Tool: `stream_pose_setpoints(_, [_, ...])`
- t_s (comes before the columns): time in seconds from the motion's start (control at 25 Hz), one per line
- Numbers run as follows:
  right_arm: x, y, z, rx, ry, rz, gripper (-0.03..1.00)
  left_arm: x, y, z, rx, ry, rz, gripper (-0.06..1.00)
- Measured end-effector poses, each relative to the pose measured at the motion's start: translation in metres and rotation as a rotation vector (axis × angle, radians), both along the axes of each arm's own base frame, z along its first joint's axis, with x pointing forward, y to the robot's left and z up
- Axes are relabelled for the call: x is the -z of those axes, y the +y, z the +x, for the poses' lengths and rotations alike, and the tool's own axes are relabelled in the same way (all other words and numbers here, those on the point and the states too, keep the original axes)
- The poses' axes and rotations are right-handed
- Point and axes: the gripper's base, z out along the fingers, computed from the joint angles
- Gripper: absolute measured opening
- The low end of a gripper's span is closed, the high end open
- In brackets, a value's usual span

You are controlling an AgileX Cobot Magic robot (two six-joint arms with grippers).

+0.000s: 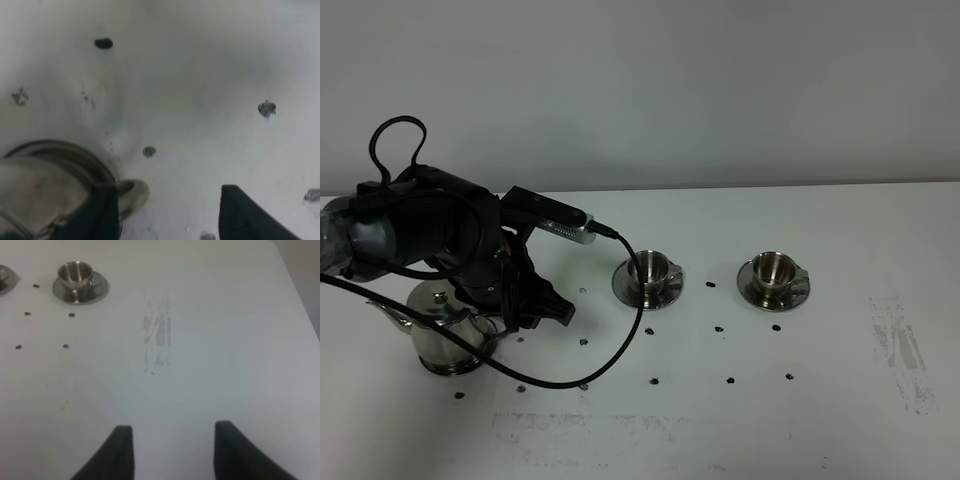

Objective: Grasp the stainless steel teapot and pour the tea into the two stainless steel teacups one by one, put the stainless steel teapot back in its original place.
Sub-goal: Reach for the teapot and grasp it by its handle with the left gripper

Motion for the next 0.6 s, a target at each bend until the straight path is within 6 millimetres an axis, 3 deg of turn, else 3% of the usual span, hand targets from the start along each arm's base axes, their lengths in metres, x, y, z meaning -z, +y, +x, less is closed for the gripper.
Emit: stream_pose_setpoints(0.6, [0.000,0.000,0.000,0.000,0.000,0.000,0.39,-0.004,-0.005,0.009,0.019,-0.113,-0.052,0.51])
